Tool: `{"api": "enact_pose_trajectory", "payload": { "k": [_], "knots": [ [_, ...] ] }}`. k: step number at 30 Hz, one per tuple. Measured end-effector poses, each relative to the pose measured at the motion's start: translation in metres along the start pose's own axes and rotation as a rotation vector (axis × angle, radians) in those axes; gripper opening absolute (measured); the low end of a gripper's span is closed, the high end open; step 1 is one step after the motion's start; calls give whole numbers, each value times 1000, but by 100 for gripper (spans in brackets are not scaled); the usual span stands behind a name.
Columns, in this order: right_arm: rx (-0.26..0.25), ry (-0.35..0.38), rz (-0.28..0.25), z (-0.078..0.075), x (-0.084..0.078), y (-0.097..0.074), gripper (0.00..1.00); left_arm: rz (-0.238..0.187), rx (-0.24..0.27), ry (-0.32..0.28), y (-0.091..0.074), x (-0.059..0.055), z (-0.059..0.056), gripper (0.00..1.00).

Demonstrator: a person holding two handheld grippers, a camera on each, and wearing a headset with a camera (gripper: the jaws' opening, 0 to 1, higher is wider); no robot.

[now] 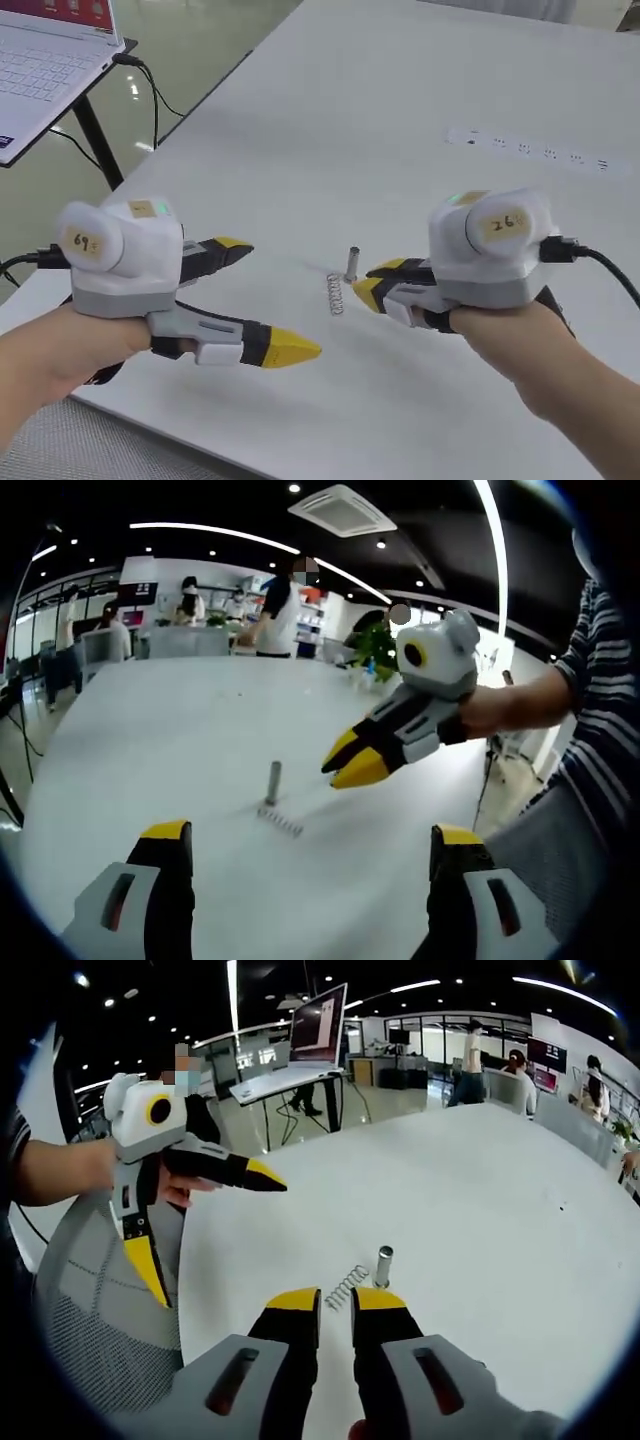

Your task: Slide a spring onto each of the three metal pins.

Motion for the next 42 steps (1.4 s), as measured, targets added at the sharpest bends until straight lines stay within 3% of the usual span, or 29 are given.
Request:
{"api": "enact_pose_trajectory", "payload": {
  "k": [6,14,29,37,42],
  "knots": [
    [16,125,16,3,-4,17,12,6,-1,3,-2,-1,0,96],
    [-36,197,41,-4,-10,36,17,1,6,2,-6,-1,1,96],
    [-78,164,98,-7,-24,61,16,10,15,-8,-11,-5,2,96],
    [-96,95,112,-10,-27,65,12,13,9,-9,-8,-6,1,96],
    [-78,46,109,-9,-28,64,8,20,7,-10,-6,-8,1,95]
  ]
}}
Point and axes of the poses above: the centre of the closed fingertips' face, and the gripper's own axes: y roughly forward along the fingers, z roughly to its left, x roughly out of its top, the point moved 5 cm from there along -y, roughly backward along the fingers, and after that the axes turned 11 degrees about y, right-handed, at the moved point
